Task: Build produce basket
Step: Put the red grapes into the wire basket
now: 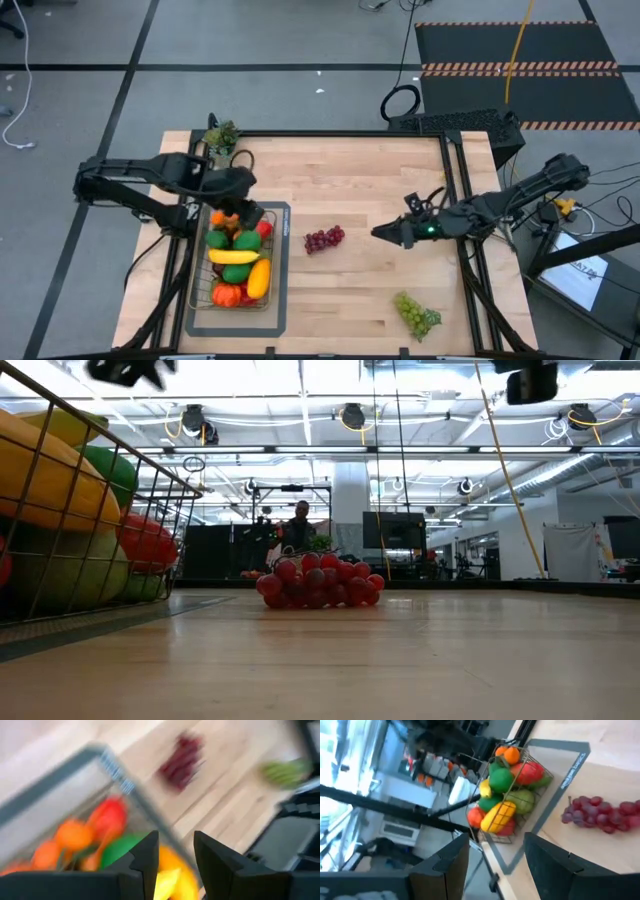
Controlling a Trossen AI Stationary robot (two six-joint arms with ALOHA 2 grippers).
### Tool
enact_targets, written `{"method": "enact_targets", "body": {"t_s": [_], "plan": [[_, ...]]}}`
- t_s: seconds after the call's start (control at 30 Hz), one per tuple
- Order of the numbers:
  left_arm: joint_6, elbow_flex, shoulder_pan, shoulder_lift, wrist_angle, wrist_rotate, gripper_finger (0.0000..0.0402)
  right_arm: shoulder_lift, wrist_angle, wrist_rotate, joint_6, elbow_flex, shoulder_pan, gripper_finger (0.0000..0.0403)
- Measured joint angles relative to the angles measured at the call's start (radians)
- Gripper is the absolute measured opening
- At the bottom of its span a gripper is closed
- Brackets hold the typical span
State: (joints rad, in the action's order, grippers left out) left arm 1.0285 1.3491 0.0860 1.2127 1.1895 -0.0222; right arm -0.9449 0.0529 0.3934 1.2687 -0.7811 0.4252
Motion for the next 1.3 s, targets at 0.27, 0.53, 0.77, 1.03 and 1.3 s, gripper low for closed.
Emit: {"method": "enact_targets", "body": {"t_s": [0.27,0.53,0.77,1.03,1.3], "plan": [[-0.136,0.03,-0.002,0.002,-0.166,-0.003,0.0124,-0.229,-0.131,0.089,0.053,-0.105,-0.003,0.0183],[-0.103,0.029,0.098,-0.065,-0.188,0.034,0.0124,-0.489,-0.07,0.053,-0.104,-0.455,-0.053,0.0183],[-0.098,0.029,0.193,-0.202,-0.192,0.065,0.0124,-0.695,0.098,-0.086,-0.256,-0.772,-0.142,0.0183],[-0.276,0.029,0.264,-0.3,-0.182,0.143,0.0124,-0.869,0.281,-0.342,-0.433,-0.969,-0.256,0.0183],[-0.21,0.029,0.261,-0.309,-0.072,0.201,0.0124,-0.94,0.458,-0.465,-0.66,-0.973,-0.352,0.0207]]}}
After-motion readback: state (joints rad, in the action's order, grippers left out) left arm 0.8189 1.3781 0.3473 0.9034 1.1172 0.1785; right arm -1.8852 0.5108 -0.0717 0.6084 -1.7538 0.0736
